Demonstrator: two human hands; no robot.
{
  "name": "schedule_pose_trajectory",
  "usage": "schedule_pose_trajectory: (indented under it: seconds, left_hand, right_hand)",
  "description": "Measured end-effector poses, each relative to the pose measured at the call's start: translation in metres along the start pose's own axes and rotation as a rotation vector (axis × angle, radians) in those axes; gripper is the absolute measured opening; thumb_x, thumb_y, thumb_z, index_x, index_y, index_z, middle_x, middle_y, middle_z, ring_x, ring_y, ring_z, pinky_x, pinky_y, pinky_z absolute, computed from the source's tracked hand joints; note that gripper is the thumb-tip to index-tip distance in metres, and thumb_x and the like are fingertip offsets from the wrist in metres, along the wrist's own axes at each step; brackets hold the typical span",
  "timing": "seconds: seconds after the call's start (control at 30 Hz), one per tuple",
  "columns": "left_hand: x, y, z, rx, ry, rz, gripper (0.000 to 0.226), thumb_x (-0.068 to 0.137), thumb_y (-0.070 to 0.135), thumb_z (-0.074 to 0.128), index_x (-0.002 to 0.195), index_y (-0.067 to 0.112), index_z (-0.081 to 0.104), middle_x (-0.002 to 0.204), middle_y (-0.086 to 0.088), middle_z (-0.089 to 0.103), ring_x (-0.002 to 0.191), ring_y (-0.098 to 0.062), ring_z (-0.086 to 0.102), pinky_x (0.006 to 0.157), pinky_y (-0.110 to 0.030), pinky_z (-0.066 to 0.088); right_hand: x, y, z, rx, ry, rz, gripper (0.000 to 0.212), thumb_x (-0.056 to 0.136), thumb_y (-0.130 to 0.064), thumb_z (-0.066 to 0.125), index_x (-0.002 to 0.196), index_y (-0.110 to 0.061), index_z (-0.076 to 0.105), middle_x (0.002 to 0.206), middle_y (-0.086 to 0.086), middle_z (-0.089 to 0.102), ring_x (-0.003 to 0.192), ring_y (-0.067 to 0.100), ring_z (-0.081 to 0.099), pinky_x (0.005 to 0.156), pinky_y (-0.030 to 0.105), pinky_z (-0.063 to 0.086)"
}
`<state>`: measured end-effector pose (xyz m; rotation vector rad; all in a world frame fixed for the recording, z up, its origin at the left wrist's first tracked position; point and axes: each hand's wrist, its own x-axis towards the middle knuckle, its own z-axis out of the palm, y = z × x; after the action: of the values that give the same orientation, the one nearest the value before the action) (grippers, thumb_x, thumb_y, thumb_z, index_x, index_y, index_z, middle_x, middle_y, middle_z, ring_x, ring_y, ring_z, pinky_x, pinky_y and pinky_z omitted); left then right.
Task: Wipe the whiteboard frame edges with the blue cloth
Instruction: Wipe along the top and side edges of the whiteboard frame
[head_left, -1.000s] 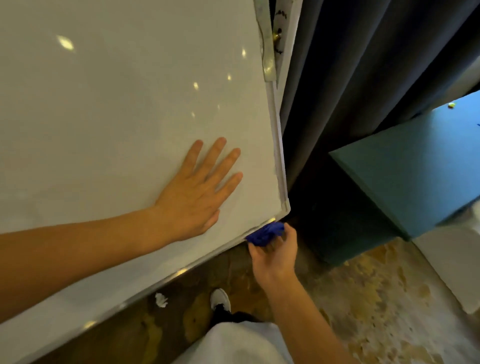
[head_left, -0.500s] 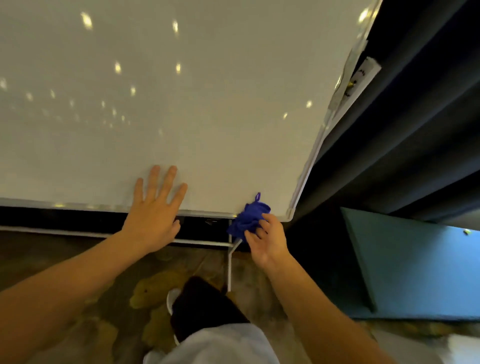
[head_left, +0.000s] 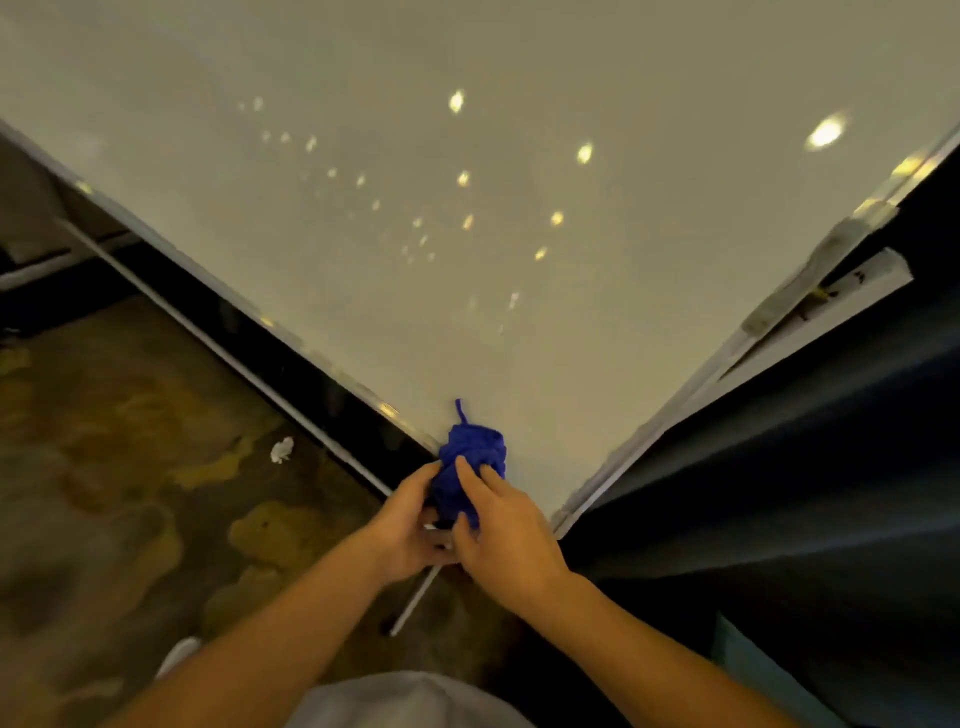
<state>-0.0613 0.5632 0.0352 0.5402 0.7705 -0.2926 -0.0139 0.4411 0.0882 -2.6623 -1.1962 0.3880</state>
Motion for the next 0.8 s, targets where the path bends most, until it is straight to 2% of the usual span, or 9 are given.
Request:
schedule_pose_trajectory:
  seconds: [0.07, 0.13, 0.23, 0.3, 0.37, 0.43, 0.53, 0.63, 0.8]
  left_hand:
    - [0.01, -0.019, 0.02, -0.223, -0.057, 0.129, 0.041, 0.083, 0.042, 0.061, 0.109, 0.013, 0.076, 0.111, -0.013, 0.074, 0.092, -0.028, 0.073, 0.079, -0.041, 0.059]
    - [0.019, -0.025, 0.036, -0.3, -0.005, 0.264, 0.041, 0.093, 0.04, 0.053, 0.117, 0.013, 0.072, 0.112, -0.011, 0.075, 0.095, -0.024, 0.073, 0.081, -0.041, 0.058]
    - [0.023, -0.036, 0.049, -0.326, 0.126, 0.396, 0.044, 0.099, 0.047, 0.044, 0.117, 0.018, 0.07, 0.107, -0.006, 0.077, 0.092, -0.02, 0.075, 0.064, -0.036, 0.061]
    - [0.021, -0.038, 0.055, -0.381, 0.067, 0.473, 0.042, 0.096, 0.048, 0.049, 0.114, 0.019, 0.073, 0.111, -0.006, 0.076, 0.099, -0.02, 0.073, 0.069, -0.032, 0.06]
    - [0.017, -0.03, 0.06, -0.486, -0.025, 0.443, 0.039, 0.09, 0.047, 0.058, 0.111, 0.019, 0.075, 0.111, -0.007, 0.075, 0.1, -0.021, 0.073, 0.072, -0.032, 0.06]
    - [0.017, -0.025, 0.06, -0.579, -0.091, 0.41, 0.041, 0.088, 0.049, 0.057, 0.106, 0.018, 0.077, 0.105, -0.006, 0.077, 0.093, -0.022, 0.075, 0.068, -0.034, 0.061]
    - [0.018, -0.027, 0.055, -0.535, 0.013, 0.333, 0.051, 0.094, 0.054, 0.045, 0.113, 0.013, 0.07, 0.103, -0.013, 0.077, 0.092, -0.03, 0.075, 0.074, -0.042, 0.06]
    - [0.026, -0.046, 0.037, -0.328, 0.177, 0.265, 0.06, 0.097, 0.057, 0.038, 0.115, 0.007, 0.065, 0.101, -0.012, 0.078, 0.096, -0.03, 0.073, 0.086, -0.044, 0.056]
    - [0.043, -0.06, 0.045, -0.417, 0.434, 0.278, 0.057, 0.093, 0.06, 0.042, 0.117, 0.01, 0.056, 0.112, -0.009, 0.066, 0.099, -0.031, 0.064, 0.081, -0.044, 0.054]
  right_hand:
    - [0.005, 0.016, -0.018, 0.042, -0.039, -0.128, 0.062, 0.095, -0.024, 0.047, 0.154, -0.022, 0.026, 0.144, 0.006, 0.046, 0.118, 0.025, 0.055, 0.097, 0.036, 0.049]
    - [0.009, 0.033, -0.036, 0.022, -0.082, -0.238, 0.059, 0.097, -0.021, 0.048, 0.153, -0.019, 0.031, 0.151, 0.009, 0.04, 0.125, 0.027, 0.051, 0.101, 0.039, 0.047]
    - [-0.001, 0.047, -0.051, -0.054, -0.075, -0.448, 0.051, 0.095, -0.019, 0.051, 0.145, -0.014, 0.045, 0.15, 0.012, 0.041, 0.123, 0.028, 0.053, 0.094, 0.043, 0.053]
    - [0.004, 0.047, -0.058, -0.125, 0.02, -0.616, 0.046, 0.09, -0.022, 0.047, 0.133, -0.011, 0.058, 0.14, 0.014, 0.048, 0.118, 0.032, 0.052, 0.084, 0.045, 0.057]
    - [0.028, 0.038, -0.061, -0.209, 0.06, -0.743, 0.047, 0.087, -0.024, 0.044, 0.128, -0.009, 0.062, 0.139, 0.019, 0.049, 0.126, 0.038, 0.044, 0.095, 0.049, 0.051]
    - [0.056, 0.026, -0.064, -0.393, -0.083, -0.837, 0.047, 0.095, -0.028, 0.043, 0.139, -0.014, 0.054, 0.148, 0.019, 0.044, 0.14, 0.041, 0.031, 0.112, 0.053, 0.032]
    - [0.089, 0.032, -0.071, -0.81, -0.271, -0.987, 0.05, 0.104, -0.042, 0.03, 0.152, -0.031, 0.031, 0.16, 0.011, 0.028, 0.149, 0.038, 0.008, 0.12, 0.053, 0.008]
    - [0.118, 0.03, -0.08, -0.938, -0.381, -1.165, 0.048, 0.103, -0.048, 0.027, 0.151, -0.041, 0.03, 0.162, 0.01, 0.023, 0.149, 0.04, 0.005, 0.12, 0.053, 0.006]
    - [0.152, -0.008, -0.074, -1.168, -0.378, -1.396, 0.049, 0.103, -0.048, 0.031, 0.151, -0.043, 0.026, 0.164, 0.013, 0.011, 0.148, 0.042, 0.006, 0.118, 0.054, 0.014]
